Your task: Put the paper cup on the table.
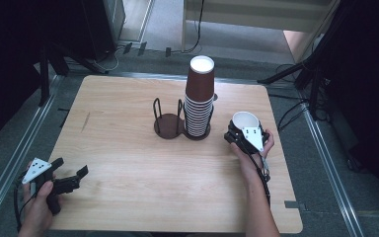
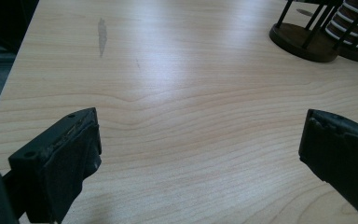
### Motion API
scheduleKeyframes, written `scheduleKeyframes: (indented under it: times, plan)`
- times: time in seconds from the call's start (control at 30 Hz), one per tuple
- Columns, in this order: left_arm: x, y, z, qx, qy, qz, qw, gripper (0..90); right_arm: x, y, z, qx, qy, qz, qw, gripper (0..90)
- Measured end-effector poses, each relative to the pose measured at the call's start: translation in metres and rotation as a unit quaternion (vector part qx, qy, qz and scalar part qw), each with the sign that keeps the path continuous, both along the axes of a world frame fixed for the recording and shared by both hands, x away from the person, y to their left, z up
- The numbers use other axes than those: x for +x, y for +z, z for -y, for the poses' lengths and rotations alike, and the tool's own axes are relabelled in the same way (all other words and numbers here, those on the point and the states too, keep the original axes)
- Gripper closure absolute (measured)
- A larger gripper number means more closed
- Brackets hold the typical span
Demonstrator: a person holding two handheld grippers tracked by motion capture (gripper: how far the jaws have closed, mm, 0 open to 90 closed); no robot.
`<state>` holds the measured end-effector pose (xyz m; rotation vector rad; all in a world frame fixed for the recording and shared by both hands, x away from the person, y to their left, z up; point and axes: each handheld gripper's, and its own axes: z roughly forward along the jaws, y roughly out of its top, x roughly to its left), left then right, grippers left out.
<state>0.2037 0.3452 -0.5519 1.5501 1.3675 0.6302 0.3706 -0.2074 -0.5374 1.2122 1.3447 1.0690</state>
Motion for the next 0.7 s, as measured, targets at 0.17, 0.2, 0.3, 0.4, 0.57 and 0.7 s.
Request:
scheduleKeyframes:
  times: [0.17,0.2,0.3,0.4,0.57,0.7]
  plan:
    - [0.0,0.0,0.001,0.001,0.0,0.001,1.0,0.0,-0.001,-0.001,0.002,0.0,-0.005,-0.002,1.0,7.3]
    - [0.0,0.0,0.001,0.001,0.0,0.001,1.0,0.0,-0.001,0.0,0.002,0.002,-0.005,-0.004,1.0,7.1]
    - [0.0,0.0,0.001,0.001,0.0,0.001,1.0,0.0,-0.002,0.001,0.004,0.013,-0.003,-0.015,0.9998,6.6]
    - [0.0,0.0,0.001,0.004,-0.002,0.0,1.0,0.0,-0.004,0.002,0.007,0.021,0.003,-0.031,0.9993,5.7]
    - [0.002,0.0,0.001,0.0,-0.003,0.0,1.0,0.0,-0.009,0.004,0.01,0.03,0.025,-0.051,0.9979,0.0]
    - [0.002,0.0,0.0,-0.007,-0.003,0.001,1.0,0.0,-0.015,0.005,0.015,0.035,0.03,-0.054,0.9975,0.0]
